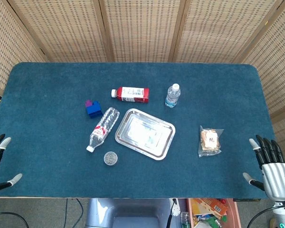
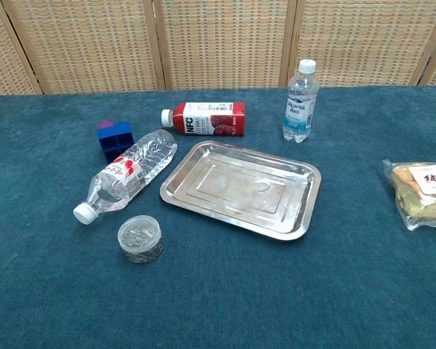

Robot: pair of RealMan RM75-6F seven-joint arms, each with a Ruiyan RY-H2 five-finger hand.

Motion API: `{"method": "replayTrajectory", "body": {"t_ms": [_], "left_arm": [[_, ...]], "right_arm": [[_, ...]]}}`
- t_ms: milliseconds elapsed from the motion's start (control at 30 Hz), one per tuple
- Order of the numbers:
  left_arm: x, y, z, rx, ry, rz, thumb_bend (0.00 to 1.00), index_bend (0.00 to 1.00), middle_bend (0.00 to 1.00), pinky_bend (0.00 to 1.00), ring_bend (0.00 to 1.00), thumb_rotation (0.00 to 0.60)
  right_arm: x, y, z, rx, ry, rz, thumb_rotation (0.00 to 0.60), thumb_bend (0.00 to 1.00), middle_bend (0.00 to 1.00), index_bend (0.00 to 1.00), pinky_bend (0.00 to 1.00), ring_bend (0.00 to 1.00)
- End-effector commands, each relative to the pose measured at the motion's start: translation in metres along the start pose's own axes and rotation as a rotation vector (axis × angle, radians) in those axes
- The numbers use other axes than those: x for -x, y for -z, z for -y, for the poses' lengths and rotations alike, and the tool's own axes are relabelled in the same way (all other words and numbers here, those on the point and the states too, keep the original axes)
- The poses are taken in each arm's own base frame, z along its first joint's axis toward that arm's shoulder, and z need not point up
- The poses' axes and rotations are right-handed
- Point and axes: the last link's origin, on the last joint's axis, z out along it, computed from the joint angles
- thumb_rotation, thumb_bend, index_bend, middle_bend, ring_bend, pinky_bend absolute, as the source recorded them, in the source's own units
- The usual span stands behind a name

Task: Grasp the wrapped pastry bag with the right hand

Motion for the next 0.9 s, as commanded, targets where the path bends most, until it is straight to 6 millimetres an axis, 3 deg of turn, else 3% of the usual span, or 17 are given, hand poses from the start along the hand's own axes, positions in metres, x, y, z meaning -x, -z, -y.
{"method": "replayTrajectory", "body": {"t_ms": [33,200,333,467,633,900], "left_arm": [[0.0,0.0,0.0,-0.001,0.0,0.0,0.0,0.0,0.0,0.0,0.0,0.6],[0.0,-0.001,0.001,-0.001,-0.001,0.0,0.0,0.0,0.0,0.0,0.0,0.6],[0.002,-0.003,0.0,-0.003,-0.009,0.001,0.0,0.0,0.0,0.0,0.0,0.6],[0.005,-0.008,0.0,-0.01,-0.018,0.003,0.0,0.0,0.0,0.0,0.0,0.6],[0.009,-0.015,0.001,-0.036,-0.032,0.01,0.0,0.0,0.0,0.0,0.0,0.6],[0.018,-0.024,0.003,-0.065,-0.059,0.042,0.0,0.0,0.0,0.0,0.0,0.6]], "right_arm": [[0.0,0.0,0.0,0.0,0.001,0.002,0.6,0.0,0.0,0.0,0.0,0.0],[0.005,-0.004,0.004,-0.013,0.005,0.026,0.6,0.0,0.0,0.0,0.0,0.0],[0.014,-0.022,0.009,-0.057,0.002,0.098,0.6,0.0,0.0,0.0,0.0,0.0],[0.037,-0.074,0.016,-0.111,0.04,0.223,0.6,0.0,0.0,0.0,0.0,0.0],[0.064,-0.122,0.024,-0.103,0.073,0.352,0.6,0.0,0.0,0.0,0.0,0.0],[0.094,-0.153,0.039,-0.085,0.112,0.463,0.6,0.0,0.0,0.0,0.0,0.0]]}}
